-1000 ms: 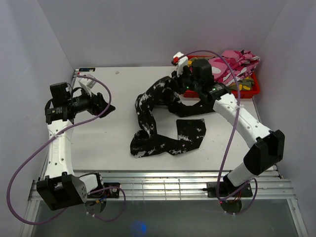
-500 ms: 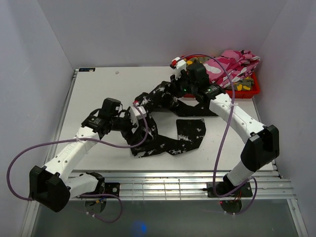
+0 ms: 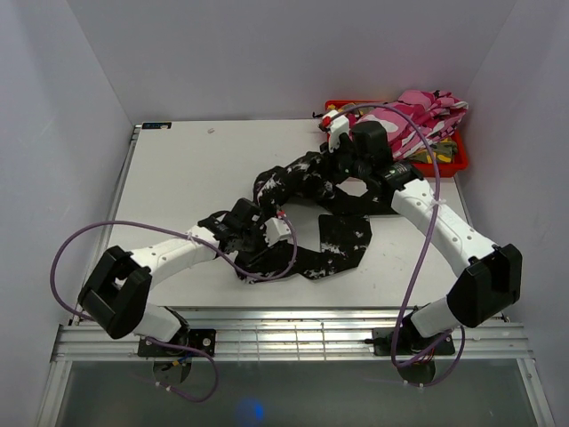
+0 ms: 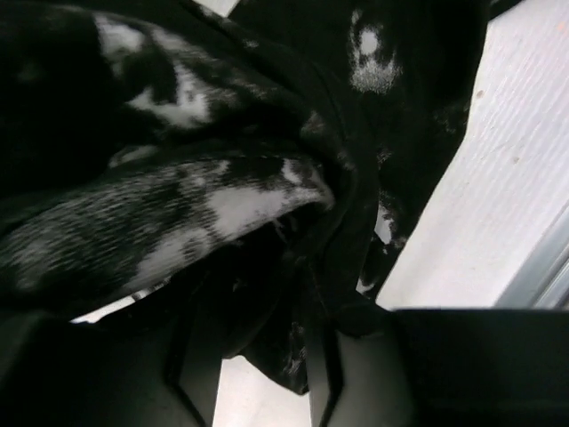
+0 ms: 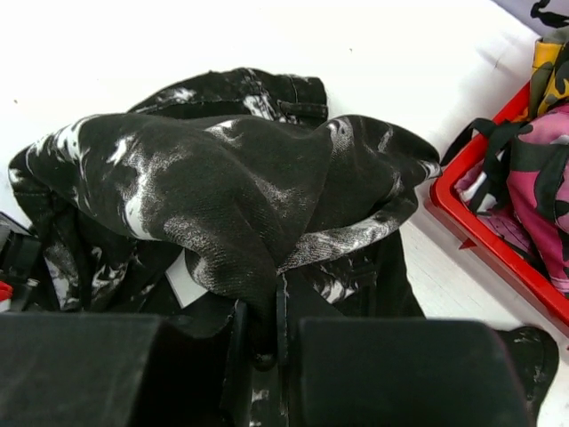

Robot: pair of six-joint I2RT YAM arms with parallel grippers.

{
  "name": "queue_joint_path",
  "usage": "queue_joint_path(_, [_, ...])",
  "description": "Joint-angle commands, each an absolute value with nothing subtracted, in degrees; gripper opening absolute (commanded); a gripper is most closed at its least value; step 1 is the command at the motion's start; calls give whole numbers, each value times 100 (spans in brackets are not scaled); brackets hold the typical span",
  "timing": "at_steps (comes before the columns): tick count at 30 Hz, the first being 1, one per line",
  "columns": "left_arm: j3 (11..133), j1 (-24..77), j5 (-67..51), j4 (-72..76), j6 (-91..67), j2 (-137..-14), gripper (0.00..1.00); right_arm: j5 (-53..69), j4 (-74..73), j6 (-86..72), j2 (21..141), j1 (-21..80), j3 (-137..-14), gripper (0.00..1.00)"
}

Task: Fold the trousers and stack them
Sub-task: Move the trousers to the center of the board

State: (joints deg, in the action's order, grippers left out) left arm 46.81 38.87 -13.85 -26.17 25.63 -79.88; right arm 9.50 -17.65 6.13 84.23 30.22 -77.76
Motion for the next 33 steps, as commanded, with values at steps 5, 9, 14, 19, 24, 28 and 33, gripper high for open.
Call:
queue_joint_path(5, [4895, 4025, -1870, -2924, 2768, -7440, 0, 1248, -2468, 1448, 7849, 2761, -8006, 8])
queue_joint_path(9, [5027, 4025, -2592, -3313, 2962, -6000, 0, 1589, -3014, 1951, 7630, 2418, -8497, 8])
queue_joint_path(14, [5422, 3981, -2839, -3866, 2568, -4984, 0, 2205, -3454, 2293, 7602, 2197, -9026, 8])
queue_joint_path(19, [5230, 3938, -2252, -3885, 2119, -4623, 0, 2584, -3340, 2303, 8365, 2215, -9061, 8])
queue_joint_path(24, [4580, 3394, -1705, -3753, 2021, -4921, 0, 2680, -3568, 2338, 10295, 2232, -9693, 8])
queue_joint_path(28, [4404, 2464, -1654, -3964, 2328, -5553, 0, 2576, -3920, 2136, 11582, 2250, -10721, 8])
queue_joint_path(33, [4666, 1995, -1810, -4333, 3277, -5872, 19, 1847, -3507, 2074, 11997, 2276, -11249, 31])
